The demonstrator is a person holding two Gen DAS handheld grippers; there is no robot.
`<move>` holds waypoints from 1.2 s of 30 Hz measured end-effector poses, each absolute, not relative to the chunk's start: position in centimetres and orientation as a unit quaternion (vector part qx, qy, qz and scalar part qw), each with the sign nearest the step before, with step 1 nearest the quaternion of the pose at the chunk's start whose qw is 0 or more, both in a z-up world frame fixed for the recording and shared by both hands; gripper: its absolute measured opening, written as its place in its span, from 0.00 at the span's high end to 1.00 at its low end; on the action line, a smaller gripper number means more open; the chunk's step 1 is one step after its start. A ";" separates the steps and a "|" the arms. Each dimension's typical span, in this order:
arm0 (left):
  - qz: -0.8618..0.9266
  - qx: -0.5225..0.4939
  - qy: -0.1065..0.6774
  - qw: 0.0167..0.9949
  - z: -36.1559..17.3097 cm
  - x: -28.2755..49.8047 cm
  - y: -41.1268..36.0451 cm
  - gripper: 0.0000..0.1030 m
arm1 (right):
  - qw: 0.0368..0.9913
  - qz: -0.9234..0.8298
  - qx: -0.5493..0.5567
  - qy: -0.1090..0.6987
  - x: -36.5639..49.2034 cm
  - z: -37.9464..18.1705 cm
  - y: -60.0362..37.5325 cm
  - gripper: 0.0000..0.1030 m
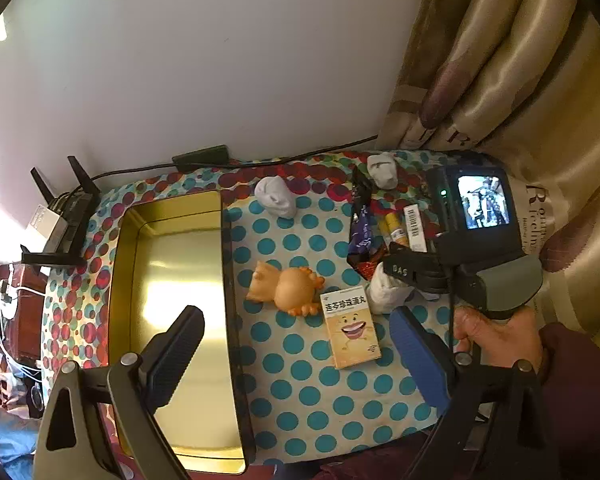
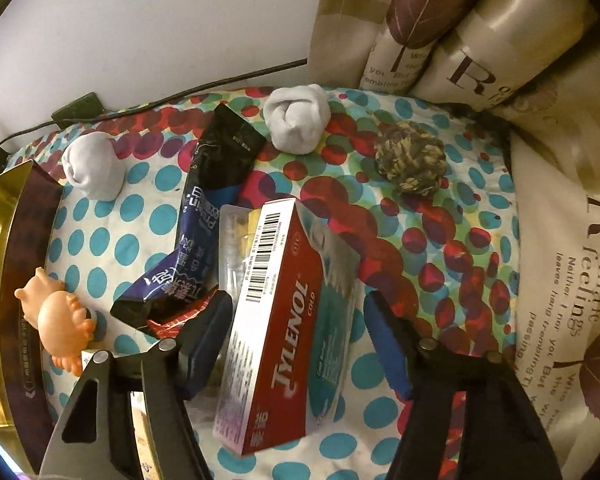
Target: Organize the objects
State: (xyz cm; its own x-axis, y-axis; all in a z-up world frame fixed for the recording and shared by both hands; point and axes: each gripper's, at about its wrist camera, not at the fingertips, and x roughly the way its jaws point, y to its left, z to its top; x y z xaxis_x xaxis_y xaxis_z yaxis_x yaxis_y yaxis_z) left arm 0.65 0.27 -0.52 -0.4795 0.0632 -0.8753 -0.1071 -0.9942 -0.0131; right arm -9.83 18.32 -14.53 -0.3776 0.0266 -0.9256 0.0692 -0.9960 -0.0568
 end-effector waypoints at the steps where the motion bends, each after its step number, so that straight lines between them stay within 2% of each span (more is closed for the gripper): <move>1: 0.859 -0.509 0.020 0.048 -0.6 0.6 0.2 0.07 | 0.016 -0.829 0.558 0.039 -9.9 -14.6 18.4 0.41; 2: 0.859 -0.509 0.019 0.047 -0.6 0.5 0.2 0.07 | 0.023 -0.829 0.558 0.035 -10.0 -14.6 18.4 0.46; 4: 0.860 -0.508 0.015 0.040 -0.6 0.4 -0.1 0.07 | 0.026 -0.829 0.558 0.040 -10.0 -14.7 18.3 0.50; 5: 0.860 -0.509 0.014 0.037 -0.6 0.3 -0.2 0.07 | 0.034 -0.829 0.557 0.037 -10.0 -14.7 18.3 0.55; 9: 0.859 -0.512 0.004 0.031 -0.9 -0.1 -0.7 0.07 | 0.044 -0.832 0.552 0.027 -9.6 -14.4 18.6 0.60; 10: 0.858 -0.513 0.002 0.025 -1.0 -0.4 -1.0 0.07 | 0.044 -0.835 0.548 0.026 -9.5 -14.3 18.7 0.68; 11: 0.859 -0.512 -0.001 0.022 -1.0 -0.5 -1.1 0.07 | 0.042 -0.839 0.542 0.029 -9.3 -14.0 18.9 0.69; 12: 0.860 -0.510 -0.005 0.020 -1.1 -0.6 -1.3 0.07 | 0.044 -0.843 0.536 0.028 -9.2 -13.5 19.1 0.84; 24: 0.854 -0.519 -0.002 0.026 -4.1 -2.2 -0.8 0.07 | 0.082 -0.845 0.529 -0.019 -7.1 -12.3 22.1 0.83; 36: 0.816 -0.574 -0.054 0.037 -10.1 -5.8 -1.3 0.07 | 0.115 -0.856 0.503 -0.039 -4.1 -9.3 23.3 0.83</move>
State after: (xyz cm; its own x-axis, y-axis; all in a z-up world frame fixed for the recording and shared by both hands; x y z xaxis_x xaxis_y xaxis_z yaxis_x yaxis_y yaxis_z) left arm -5.75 -1.29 -10.12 -0.3390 0.1216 -0.9329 0.0014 -0.9915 -0.1298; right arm -4.09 23.27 -9.26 -0.4672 -0.2355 -0.8522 0.1564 -0.9707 0.1825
